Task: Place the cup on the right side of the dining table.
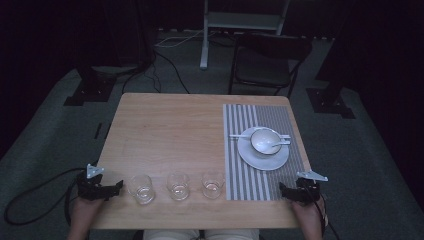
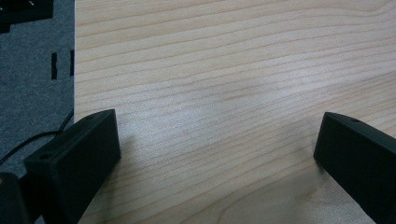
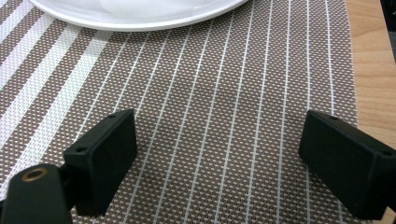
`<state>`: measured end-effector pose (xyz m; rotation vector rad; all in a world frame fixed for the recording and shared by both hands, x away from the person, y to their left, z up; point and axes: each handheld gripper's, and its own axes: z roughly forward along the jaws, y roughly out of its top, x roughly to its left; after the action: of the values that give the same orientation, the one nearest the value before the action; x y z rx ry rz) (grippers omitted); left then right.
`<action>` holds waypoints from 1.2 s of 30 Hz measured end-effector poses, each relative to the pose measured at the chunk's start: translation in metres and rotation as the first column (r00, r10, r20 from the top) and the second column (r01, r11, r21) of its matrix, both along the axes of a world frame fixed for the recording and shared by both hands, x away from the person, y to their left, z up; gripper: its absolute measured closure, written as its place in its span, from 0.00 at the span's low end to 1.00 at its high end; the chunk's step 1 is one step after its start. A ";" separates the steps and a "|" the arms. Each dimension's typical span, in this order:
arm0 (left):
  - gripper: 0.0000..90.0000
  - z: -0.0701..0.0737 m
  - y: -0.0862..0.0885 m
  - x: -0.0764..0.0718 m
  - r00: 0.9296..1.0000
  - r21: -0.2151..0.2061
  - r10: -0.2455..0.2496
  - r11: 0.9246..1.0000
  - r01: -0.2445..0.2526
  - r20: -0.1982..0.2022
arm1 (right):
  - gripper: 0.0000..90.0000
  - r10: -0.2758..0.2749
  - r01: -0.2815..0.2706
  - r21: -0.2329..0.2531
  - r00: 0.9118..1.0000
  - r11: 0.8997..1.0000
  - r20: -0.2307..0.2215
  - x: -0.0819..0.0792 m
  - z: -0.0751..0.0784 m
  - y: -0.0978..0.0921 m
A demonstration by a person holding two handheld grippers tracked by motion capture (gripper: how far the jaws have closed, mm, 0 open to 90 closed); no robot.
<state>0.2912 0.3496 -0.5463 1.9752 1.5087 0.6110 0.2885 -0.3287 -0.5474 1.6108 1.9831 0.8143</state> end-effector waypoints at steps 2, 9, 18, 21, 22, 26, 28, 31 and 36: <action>0.01 0.000 0.000 0.000 1.000 0.001 -0.001 1.000 0.001 0.000 | 0.12 0.000 0.000 -0.001 1.000 1.000 -0.002 0.000 0.000 0.000; 0.01 0.000 0.000 0.000 1.000 0.001 -0.001 1.000 0.001 0.000 | 0.12 -0.002 0.002 -0.003 1.000 1.000 -0.013 0.001 0.001 0.001; 0.01 0.000 0.000 0.000 1.000 0.001 -0.002 1.000 0.002 0.000 | 0.12 0.003 -0.004 -0.015 1.000 1.000 -0.027 0.000 0.003 0.004; 0.01 0.000 0.000 0.000 1.000 0.000 -0.008 1.000 0.008 0.000 | 0.12 0.013 -0.013 -0.011 0.999 1.000 -0.029 -0.001 0.004 0.005; 0.01 0.000 0.000 0.000 1.000 0.000 -0.008 1.000 0.008 0.000 | 0.12 0.015 -0.015 -0.010 0.999 1.000 -0.030 0.000 0.005 0.005; 0.01 0.000 0.000 0.000 1.000 0.000 -0.013 1.000 0.013 0.000 | 0.12 0.027 -0.027 -0.005 0.999 1.000 -0.023 -0.001 0.009 0.007; 0.01 0.000 0.000 0.000 1.000 0.000 -0.013 1.000 0.013 0.001 | 0.12 0.040 -0.039 0.007 0.999 0.999 -0.027 -0.001 0.010 0.008; 0.01 0.000 0.000 0.000 1.000 0.000 -0.014 1.000 0.014 0.000 | 0.12 0.056 -0.055 0.016 0.998 0.998 -0.029 -0.002 0.011 0.010; 0.01 0.000 0.000 0.000 1.000 0.000 -0.014 1.000 0.014 0.000 | 0.12 0.076 -0.076 0.020 0.997 0.997 -0.022 -0.004 0.014 0.016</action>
<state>0.2913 0.3496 -0.5464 1.9842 1.4937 0.6057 0.2850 -0.3132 -0.5332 1.5697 2.0697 0.8495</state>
